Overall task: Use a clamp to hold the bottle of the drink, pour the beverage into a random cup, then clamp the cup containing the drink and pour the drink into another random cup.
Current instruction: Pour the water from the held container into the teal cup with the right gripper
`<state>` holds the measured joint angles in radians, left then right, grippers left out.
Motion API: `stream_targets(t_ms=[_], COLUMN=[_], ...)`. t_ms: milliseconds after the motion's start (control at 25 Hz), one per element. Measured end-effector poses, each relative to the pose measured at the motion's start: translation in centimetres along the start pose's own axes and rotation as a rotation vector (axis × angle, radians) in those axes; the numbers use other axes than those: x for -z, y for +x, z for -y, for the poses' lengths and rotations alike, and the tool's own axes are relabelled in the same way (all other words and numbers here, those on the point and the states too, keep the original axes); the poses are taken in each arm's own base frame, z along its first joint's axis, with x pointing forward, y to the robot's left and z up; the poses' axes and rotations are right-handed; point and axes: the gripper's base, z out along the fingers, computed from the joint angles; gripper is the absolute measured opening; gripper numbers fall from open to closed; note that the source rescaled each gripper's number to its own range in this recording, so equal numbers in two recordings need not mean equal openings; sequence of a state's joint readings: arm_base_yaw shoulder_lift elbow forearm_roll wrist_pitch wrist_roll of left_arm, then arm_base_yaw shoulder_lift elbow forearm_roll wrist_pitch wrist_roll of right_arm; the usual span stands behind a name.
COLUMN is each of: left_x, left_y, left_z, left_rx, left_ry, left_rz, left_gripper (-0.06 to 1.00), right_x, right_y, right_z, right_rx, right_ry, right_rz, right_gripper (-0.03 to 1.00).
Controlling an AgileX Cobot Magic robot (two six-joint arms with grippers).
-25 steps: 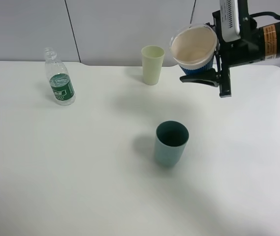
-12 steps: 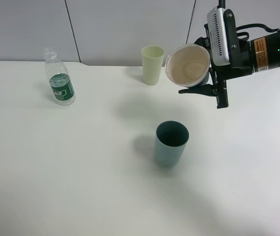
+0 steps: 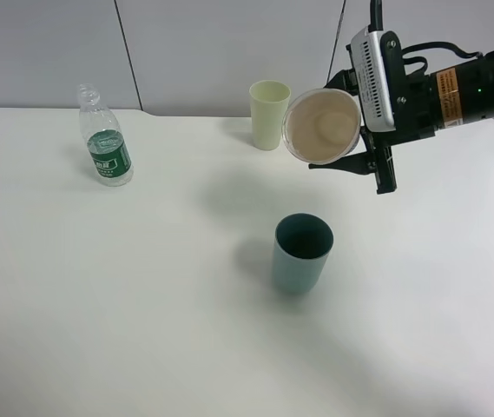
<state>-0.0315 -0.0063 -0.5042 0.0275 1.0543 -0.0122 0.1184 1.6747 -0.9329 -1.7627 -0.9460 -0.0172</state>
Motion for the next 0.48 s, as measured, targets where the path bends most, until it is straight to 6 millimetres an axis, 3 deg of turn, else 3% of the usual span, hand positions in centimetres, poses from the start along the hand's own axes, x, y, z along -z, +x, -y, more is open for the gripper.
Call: stream_targets(t_ms=[480], left_x=[0.00], left_y=[0.00], left_z=[0.00], left_rx=[0.000], left_ry=[0.000], left_rz=[0.000], left_gripper=[1.00], right_x=[0.00], right_y=[0.20], right_z=[0.00], right_rx=[0.215], right_ry=[-0.003], right_rz=[-0.022], right_gripper=[0.02])
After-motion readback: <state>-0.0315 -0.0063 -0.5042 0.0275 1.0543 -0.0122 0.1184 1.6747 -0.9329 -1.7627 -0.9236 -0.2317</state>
